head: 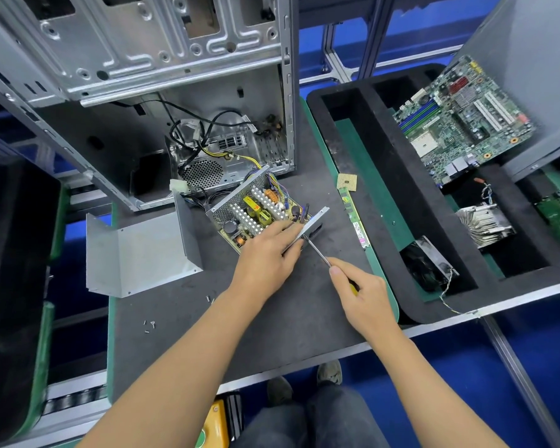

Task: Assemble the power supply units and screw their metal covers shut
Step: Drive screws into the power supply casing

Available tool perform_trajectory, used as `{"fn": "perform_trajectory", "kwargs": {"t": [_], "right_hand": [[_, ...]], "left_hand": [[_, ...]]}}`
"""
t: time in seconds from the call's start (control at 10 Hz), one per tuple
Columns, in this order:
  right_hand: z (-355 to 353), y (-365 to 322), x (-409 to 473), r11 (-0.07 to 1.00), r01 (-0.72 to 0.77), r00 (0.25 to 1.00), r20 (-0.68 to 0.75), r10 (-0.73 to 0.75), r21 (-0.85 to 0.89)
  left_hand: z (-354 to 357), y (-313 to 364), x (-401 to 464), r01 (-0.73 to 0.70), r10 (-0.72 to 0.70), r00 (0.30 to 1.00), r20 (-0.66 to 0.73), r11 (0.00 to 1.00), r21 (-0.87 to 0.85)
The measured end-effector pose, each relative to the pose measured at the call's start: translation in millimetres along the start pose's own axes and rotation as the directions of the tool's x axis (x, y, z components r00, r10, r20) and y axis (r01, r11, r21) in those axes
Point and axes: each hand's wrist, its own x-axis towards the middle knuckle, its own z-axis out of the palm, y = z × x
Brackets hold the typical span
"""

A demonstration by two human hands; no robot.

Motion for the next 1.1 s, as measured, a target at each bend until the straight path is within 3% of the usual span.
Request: {"fn": "perform_trajectory", "kwargs": {"t": [0.2,0.3,0.4,0.5,0.6,0.7,0.8,0.9,1.0,1.1], "right_hand": [[-3,-6,-1,1.000,0.007,1.000,0.000,-0.007,-0.001],[-9,-12,1,0.961,0.162,0.985,-0.027,-0.173,-0.223],[-16,-21,4,0.831,0.261,0.949,-0.029,-0.315,-0.492],[-23,-28,5,0.806,0.281,0.949,0.028,-0.313,-0.521],[-32,-33,17,0.979,-0.033,0.989,0.132,0.061,-0.202],[-39,-38,26,0.588,-0.699,0.708,0.506,0.492,0.406],[-40,-37,18,0.783,-0.548,0.812,0.413,0.412,0.294],[-33,-33,3,0.847,0.168,0.985,0.057,-0.161,-0.504],[-21,-32,0,0.876,0.154,0.988,0.051,-0.147,-0.458],[-25,-38,12,0.592,-0.673,0.740,0.415,0.530,0.444]], "left_hand": [[1,-1,-1,-0.007,0.007,1.000,-0.006,1.000,0.004],[0,0,-1,-0.011,0.010,1.000,0.009,1.000,0.009],[1,0,0,-0.001,0.001,1.000,0.008,1.000,0.016],[0,-1,-1,-0.020,0.020,1.000,0.004,1.000,0.023],[-1,0,-2,0.062,-0.061,0.997,0.040,0.998,-0.023],[0,-2,-1,0.168,-0.165,0.983,0.078,0.985,-0.036],[-1,-1,-2,0.165,-0.161,0.984,0.075,0.985,-0.041],[0,-2,-2,0.168,-0.166,0.985,0.056,0.985,-0.040],[0,-1,-3,0.171,-0.169,0.984,0.062,0.985,-0.036],[-1,0,-2,0.164,-0.162,0.985,0.064,0.986,-0.025]]}}
